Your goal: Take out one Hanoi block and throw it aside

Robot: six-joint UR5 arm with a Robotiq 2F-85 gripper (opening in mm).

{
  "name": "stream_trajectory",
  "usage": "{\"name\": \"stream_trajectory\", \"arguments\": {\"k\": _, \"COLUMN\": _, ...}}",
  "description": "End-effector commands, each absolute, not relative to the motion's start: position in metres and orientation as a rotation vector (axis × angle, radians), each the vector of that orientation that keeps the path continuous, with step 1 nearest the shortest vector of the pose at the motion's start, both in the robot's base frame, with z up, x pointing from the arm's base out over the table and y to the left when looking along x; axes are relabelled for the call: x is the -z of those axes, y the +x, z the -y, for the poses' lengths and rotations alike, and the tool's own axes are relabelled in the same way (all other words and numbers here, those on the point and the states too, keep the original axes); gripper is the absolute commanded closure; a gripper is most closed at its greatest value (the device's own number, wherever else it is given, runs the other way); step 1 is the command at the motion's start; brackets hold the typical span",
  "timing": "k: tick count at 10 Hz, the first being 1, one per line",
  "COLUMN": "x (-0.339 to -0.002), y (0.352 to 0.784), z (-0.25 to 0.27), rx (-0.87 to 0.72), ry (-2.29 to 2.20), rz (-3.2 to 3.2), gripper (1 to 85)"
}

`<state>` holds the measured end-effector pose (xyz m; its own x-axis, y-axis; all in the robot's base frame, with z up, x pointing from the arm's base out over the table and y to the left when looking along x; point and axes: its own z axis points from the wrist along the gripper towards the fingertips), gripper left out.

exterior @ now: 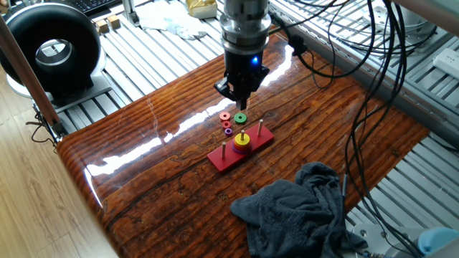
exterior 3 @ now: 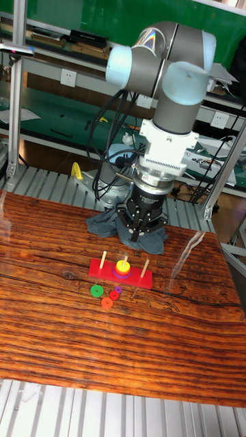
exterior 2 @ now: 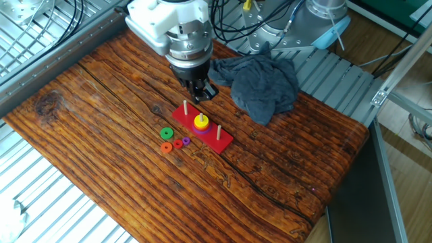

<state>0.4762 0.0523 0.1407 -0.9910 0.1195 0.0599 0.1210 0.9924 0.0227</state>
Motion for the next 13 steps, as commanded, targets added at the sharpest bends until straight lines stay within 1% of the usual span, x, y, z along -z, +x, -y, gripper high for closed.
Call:
{"name": "stream_trajectory", "arguments": {"k": 1, "x": -0.131, "y": 0.473, "z": -0.056, "rx": 0.078, "ry": -0.165, "rz": 3.082, "gripper": 84.7}}
{"name": "stream_trajectory", "arguments": {"k": 4, "x": -0.121, "y": 0.477, "z": -0.057, "rx": 0.094, "ry": -0.162, "rz": 3.098, "gripper": 81.7}}
{"name": "stream_trajectory", "arguments": {"k": 5, "x": -0.119, "y": 0.477, "z": -0.057, "rx": 0.094, "ry": -0.157, "rz": 3.100, "gripper": 79.0}}
{"name": "stream_trajectory", "arguments": {"k": 7, "x": -0.116, "y": 0.480, "z": -0.060, "rx": 0.114, "ry": -0.150, "rz": 3.108, "gripper": 61.3}}
{"name": "stream_trajectory", "arguments": {"k": 8, "x": -0.115, "y": 0.481, "z": -0.060, "rx": 0.112, "ry": -0.136, "rz": 3.111, "gripper": 58.3}}
{"name": "stream_trajectory", "arguments": {"k": 10, "x": -0.114, "y": 0.477, "z": -0.058, "rx": 0.102, "ry": -0.107, "rz": 3.098, "gripper": 56.7}}
{"name": "stream_trajectory", "arguments": {"k": 13, "x": -0.112, "y": 0.472, "z": -0.056, "rx": 0.090, "ry": -0.083, "rz": 3.092, "gripper": 56.3}}
